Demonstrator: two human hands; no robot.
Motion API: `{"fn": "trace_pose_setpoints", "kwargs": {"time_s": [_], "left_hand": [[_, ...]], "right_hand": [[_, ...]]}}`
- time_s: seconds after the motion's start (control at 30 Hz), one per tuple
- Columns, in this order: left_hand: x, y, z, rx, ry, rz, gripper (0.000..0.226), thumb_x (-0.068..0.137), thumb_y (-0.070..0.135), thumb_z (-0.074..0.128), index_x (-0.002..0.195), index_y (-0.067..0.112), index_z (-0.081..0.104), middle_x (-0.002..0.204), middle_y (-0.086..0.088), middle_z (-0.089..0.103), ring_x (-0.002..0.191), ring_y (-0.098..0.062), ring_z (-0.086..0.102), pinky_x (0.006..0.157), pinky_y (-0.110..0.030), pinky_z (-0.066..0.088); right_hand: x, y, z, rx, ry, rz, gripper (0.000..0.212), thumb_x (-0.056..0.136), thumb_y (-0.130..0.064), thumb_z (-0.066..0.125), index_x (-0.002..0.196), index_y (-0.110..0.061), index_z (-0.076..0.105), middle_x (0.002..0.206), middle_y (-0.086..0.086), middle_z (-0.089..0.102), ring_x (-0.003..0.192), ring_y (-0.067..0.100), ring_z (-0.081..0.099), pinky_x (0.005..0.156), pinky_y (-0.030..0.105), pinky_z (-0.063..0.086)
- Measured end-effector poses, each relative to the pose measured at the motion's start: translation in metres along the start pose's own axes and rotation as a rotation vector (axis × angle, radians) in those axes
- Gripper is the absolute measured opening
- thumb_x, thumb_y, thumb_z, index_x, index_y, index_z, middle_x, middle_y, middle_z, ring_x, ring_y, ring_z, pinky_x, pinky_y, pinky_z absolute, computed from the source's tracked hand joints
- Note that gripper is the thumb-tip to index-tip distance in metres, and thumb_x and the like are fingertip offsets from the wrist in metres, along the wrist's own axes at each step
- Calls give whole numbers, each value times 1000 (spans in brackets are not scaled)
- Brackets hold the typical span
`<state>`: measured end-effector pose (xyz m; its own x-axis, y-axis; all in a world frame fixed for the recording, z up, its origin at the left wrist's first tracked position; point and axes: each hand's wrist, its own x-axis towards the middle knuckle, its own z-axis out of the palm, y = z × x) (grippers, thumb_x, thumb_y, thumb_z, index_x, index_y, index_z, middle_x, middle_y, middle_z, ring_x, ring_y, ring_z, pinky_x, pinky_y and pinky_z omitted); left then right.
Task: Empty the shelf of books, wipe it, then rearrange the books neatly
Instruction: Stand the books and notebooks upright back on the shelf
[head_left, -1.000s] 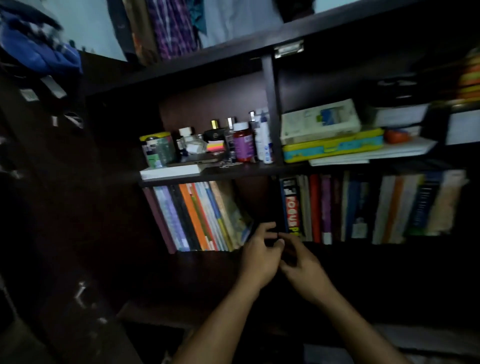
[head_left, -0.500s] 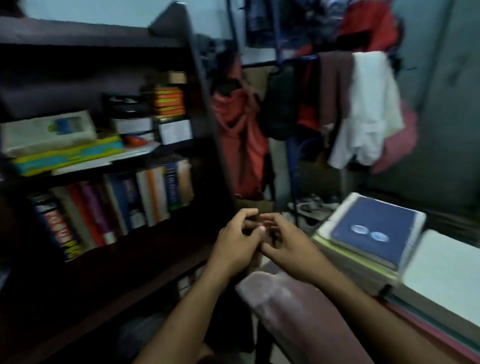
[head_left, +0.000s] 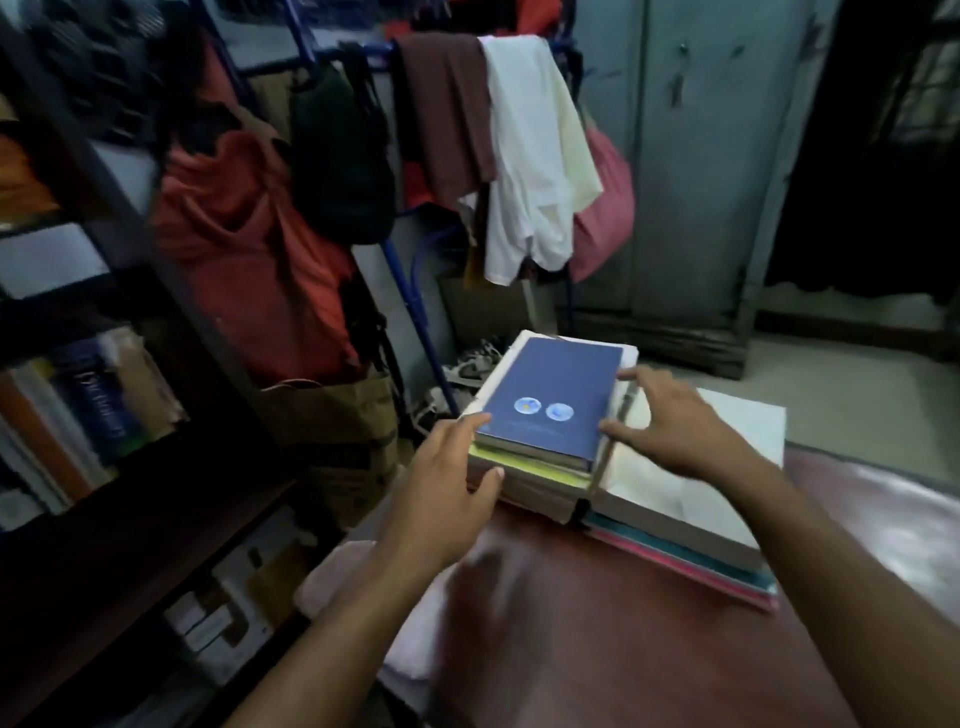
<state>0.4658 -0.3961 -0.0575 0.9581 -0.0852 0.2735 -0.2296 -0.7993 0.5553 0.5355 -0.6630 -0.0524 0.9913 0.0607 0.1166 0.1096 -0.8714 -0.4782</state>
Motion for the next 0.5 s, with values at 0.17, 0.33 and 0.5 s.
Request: {"fn": "trace_pose_setpoints", "kwargs": {"time_s": [0.17,0.33,0.5], "left_hand": [[-17,38,58,-8,-286,61,29,83,43,61,110,33,60,95,13,72,89,-7,67,84,-34,55],[-35,44,99,140,-392,66,37,93,49,58,127,34,53,129,10,49,117,-13,53,98,-32,47],[-44,48,104,251,-413,139,48,99,46,53,145,35,44,147,2,28,133,-18,41,109,-33,39]], "right_hand": [[38,76,-23,-222,-60,230,86,74,-88,47,138,-31,46,141,6,51,129,31,49,107,49,38],[52,105,-47,-137,-334,260,98,67,-96,42,131,-24,58,137,4,59,115,23,56,91,34,38],[53,115,-46,-108,-353,245,109,50,-107,40,122,-28,65,123,-2,64,107,20,60,97,38,44]]}}
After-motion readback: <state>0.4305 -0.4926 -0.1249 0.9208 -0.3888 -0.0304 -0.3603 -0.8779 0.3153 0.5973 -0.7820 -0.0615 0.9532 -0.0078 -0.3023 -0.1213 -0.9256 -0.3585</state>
